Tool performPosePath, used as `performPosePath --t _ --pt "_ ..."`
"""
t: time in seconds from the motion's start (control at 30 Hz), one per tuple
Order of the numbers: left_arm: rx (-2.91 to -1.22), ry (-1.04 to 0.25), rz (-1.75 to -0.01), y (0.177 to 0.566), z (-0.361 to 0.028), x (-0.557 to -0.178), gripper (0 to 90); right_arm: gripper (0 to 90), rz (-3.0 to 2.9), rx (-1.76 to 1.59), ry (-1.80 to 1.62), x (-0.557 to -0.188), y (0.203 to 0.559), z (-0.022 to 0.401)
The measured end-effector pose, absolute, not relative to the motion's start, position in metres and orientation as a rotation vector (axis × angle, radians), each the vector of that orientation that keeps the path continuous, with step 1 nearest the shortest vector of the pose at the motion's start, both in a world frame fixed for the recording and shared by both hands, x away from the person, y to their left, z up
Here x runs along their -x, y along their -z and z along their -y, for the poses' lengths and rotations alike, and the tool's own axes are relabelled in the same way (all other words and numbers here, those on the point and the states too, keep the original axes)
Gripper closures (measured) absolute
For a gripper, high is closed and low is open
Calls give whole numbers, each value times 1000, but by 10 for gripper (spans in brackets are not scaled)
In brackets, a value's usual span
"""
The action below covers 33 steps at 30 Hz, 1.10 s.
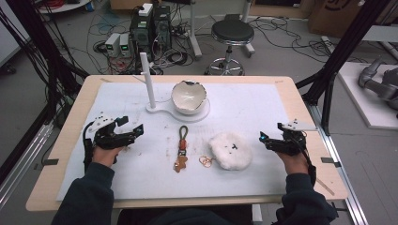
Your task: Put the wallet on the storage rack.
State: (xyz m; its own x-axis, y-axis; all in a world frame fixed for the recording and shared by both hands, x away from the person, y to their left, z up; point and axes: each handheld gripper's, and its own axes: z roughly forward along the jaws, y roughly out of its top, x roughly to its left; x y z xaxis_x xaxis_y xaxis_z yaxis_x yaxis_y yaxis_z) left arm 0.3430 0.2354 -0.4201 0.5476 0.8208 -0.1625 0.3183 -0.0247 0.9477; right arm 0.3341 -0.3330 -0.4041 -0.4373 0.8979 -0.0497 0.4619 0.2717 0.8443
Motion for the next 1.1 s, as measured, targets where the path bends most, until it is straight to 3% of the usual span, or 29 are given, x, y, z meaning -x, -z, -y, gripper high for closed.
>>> performPosePath --t 0.47,0.57,0.67,0.8,0.87,1.0,1.1 --pt "-1615 -524 -973 419 -232 -342 204 259 -1998 -1246 -1144 -332 406 337" --pt "-1623 -521 -966 419 -232 -342 204 295 -2004 -1244 -1162 -332 406 336" --pt "-1629 -513 -958 420 -231 -338 204 428 -2058 -1228 -1176 -333 406 328" --pt "-1638 -511 -952 420 -231 -337 205 478 -2110 -1200 -1177 -335 408 320" --pt "-1639 -509 -955 421 -232 -337 205 453 -2142 -1204 -1171 -337 410 315" --pt "-1646 -503 -957 422 -231 -338 205 290 -2247 -1225 -1111 -345 422 306" --pt "-1652 -499 -958 423 -230 -338 207 268 -2336 -1214 -1090 -346 428 299"
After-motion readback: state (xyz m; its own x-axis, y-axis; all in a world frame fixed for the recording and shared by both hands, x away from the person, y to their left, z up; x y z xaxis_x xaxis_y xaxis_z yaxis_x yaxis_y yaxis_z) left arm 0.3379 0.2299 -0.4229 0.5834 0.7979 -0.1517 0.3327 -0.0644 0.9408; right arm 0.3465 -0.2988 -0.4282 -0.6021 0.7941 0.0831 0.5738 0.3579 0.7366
